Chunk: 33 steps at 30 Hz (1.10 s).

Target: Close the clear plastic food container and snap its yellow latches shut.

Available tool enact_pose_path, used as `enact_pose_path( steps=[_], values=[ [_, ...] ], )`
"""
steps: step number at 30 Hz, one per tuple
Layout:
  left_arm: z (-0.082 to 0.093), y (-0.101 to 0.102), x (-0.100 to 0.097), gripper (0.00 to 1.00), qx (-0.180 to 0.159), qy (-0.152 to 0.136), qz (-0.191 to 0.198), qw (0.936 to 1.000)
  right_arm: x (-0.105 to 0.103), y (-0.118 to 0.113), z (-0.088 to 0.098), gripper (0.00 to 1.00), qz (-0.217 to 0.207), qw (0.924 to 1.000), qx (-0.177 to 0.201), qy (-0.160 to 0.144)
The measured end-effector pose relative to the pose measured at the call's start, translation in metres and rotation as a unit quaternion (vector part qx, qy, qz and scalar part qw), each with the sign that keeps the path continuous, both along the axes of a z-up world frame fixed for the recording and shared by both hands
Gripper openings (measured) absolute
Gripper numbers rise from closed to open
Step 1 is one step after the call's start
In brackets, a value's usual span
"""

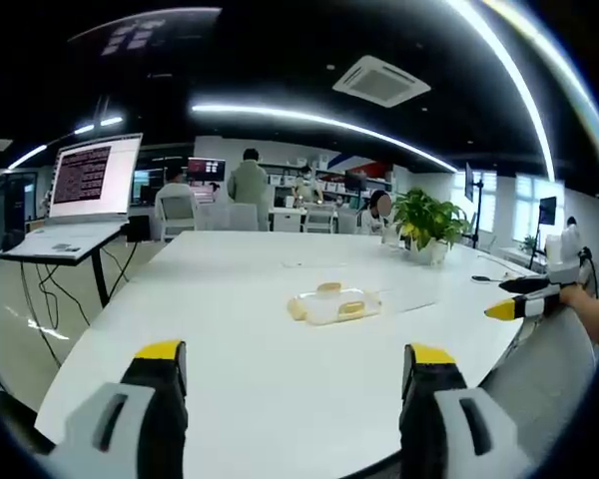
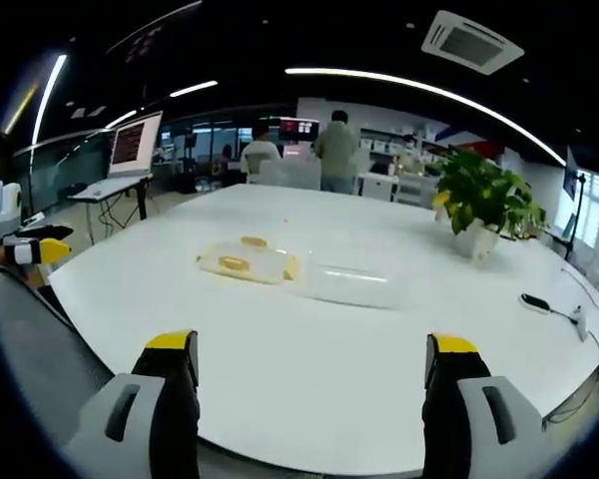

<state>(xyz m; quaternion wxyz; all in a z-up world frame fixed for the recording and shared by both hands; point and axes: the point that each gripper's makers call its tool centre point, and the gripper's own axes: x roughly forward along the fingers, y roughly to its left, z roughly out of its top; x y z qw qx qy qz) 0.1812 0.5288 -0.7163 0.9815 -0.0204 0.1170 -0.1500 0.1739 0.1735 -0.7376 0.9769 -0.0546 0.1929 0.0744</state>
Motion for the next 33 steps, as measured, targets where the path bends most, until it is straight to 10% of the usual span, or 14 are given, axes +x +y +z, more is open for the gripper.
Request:
enact_pose_path(
  steps=[33],
  values=[
    [0.0021,-0.0015,-0.0022,0.85,0.000,-0.002,0.003,1.0000,-0.0033,0.0058,0.0021,0.88,0.005,1.0000,0.003,0.003]
  ],
)
